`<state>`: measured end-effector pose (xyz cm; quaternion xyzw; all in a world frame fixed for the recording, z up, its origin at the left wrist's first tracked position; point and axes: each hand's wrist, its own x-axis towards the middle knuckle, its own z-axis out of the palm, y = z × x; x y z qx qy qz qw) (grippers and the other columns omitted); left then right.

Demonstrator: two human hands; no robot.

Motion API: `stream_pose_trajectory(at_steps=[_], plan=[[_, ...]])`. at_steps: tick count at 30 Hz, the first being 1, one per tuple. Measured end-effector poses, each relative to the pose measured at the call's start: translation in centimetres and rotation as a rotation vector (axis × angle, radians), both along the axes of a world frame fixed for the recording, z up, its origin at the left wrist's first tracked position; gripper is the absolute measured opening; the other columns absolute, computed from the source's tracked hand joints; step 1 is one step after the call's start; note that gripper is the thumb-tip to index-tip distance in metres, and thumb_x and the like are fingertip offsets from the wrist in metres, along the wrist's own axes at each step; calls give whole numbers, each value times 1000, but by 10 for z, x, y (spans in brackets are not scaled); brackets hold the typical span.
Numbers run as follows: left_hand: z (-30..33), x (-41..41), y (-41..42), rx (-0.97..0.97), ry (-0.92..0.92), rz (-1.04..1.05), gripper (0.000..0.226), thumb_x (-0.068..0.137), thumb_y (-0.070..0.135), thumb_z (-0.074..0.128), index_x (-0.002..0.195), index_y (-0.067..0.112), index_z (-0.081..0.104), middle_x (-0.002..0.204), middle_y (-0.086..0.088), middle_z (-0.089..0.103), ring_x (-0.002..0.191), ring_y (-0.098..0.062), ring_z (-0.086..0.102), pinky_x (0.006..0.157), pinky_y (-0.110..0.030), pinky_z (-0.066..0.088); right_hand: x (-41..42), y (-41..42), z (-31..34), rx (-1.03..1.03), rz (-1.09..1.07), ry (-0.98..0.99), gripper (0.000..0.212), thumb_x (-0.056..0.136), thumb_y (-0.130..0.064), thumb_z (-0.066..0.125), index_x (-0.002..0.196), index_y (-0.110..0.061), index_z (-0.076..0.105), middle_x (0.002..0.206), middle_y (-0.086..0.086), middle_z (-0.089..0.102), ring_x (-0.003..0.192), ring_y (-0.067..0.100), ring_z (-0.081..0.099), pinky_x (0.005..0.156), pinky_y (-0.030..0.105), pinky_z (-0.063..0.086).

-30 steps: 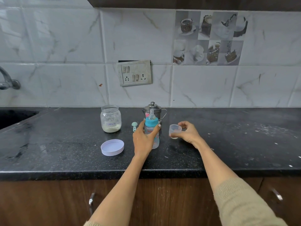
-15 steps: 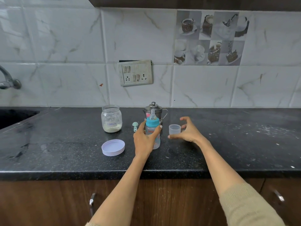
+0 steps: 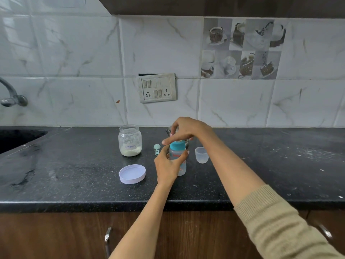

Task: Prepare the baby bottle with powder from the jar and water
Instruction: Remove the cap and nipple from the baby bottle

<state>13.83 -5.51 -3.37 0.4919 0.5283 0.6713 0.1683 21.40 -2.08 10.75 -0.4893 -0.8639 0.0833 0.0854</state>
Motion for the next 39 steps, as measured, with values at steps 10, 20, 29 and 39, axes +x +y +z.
stream_pose_trajectory(at_steps=[10, 20, 29, 39], plan=[[-4, -4, 2, 16, 11, -20, 34, 67, 26, 82, 95, 13, 66, 84, 4, 70, 78, -8, 65, 62, -7, 44, -5, 7, 4, -60, -58, -162, 58, 64, -51, 78, 100, -7, 68, 95, 8, 74, 71, 22, 71, 78, 32, 56], [-2, -3, -2, 15, 25, -53, 30, 70, 24, 80, 94, 12, 66, 83, 1, 69, 73, -5, 62, 61, -5, 42, -5, 7, 12, -155, 138, -216, 42, 69, -16, 80, 110, -21, 69, 112, -3, 59, 99, 18, 59, 71, 21, 50], [-2, -3, 0, -13, -4, -45, 43, 70, 28, 81, 106, 14, 63, 95, 3, 69, 84, -6, 64, 67, -5, 45, -3, 3, 15, -108, 77, -133, 62, 75, -64, 61, 123, -24, 58, 117, -1, 58, 95, 20, 65, 81, 33, 56], [-4, -4, 0, -2, -12, -67, 35, 69, 25, 81, 98, 20, 64, 90, 7, 69, 85, -5, 65, 66, -7, 45, -12, -1, 19, -224, 92, -238, 28, 77, -25, 74, 103, -28, 64, 124, 3, 56, 110, 24, 58, 86, 35, 56]])
